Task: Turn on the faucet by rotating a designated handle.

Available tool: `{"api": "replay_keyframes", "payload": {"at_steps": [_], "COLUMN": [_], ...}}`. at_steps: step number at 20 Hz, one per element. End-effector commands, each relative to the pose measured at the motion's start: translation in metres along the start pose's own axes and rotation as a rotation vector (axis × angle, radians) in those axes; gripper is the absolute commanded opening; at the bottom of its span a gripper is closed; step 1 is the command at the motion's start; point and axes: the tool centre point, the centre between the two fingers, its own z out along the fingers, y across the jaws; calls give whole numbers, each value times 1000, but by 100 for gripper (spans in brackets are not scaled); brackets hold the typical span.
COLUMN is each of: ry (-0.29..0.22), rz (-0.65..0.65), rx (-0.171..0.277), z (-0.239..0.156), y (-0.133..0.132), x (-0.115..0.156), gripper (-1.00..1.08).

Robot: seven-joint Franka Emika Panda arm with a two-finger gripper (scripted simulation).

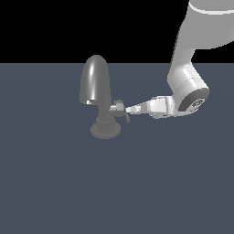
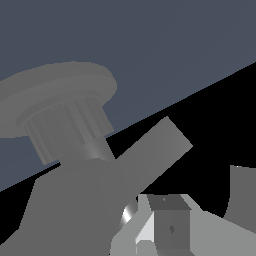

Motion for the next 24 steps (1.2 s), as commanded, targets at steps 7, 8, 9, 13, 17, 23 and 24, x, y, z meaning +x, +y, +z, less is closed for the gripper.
{"api": "replay_keyframes", "payload": {"at_steps": [7, 8, 9, 13, 17, 23, 24], "ry": [-3, -4, -4, -6, -8, -10, -10], "rz": [28, 31, 34, 45, 56, 72, 72], "rx": [9, 9, 10, 11, 12, 14, 14], "z": [0, 0, 0, 0, 0, 0, 0], "y": [-23, -25, -27, -37, -45, -57, -57], "x": [26, 28, 31, 42, 52, 67, 67], "gripper": [-100, -100, -100, -100, -100, -100, -100]}}
